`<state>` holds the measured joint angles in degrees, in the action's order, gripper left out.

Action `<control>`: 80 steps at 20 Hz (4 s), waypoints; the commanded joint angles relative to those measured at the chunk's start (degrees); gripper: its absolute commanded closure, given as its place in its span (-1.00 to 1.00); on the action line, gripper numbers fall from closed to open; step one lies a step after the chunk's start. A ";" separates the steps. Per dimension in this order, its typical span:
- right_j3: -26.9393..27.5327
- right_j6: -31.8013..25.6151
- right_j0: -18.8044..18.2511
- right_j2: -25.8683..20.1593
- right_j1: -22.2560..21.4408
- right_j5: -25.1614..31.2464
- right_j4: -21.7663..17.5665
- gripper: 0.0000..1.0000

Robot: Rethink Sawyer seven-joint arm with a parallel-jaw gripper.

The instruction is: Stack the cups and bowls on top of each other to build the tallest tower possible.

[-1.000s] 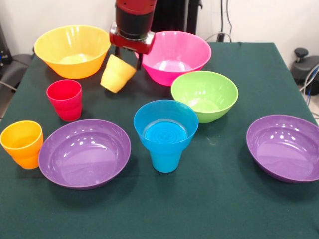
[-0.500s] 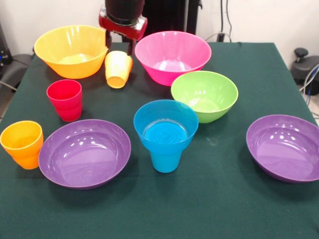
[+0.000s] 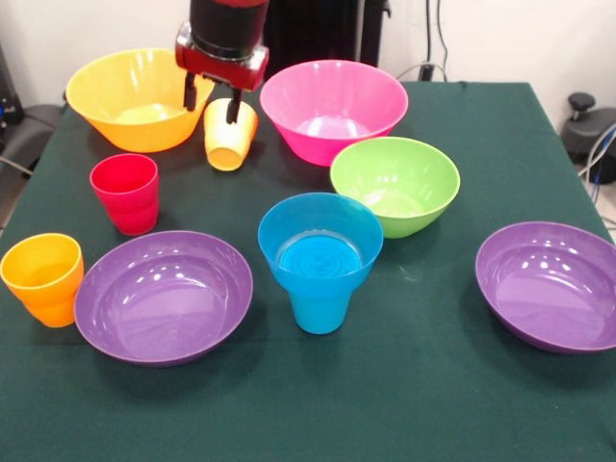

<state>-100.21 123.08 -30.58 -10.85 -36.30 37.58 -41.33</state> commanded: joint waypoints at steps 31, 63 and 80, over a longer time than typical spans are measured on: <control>13.89 -24.53 -4.66 -14.68 3.95 21.21 2.89 -1.00; 21.81 -35.62 -4.71 -14.30 7.12 23.46 -1.01 -1.00; 17.22 -32.81 -4.74 -11.27 5.63 18.15 -5.59 -1.00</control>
<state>-81.11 104.45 -35.55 -22.48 -31.41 56.49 -41.46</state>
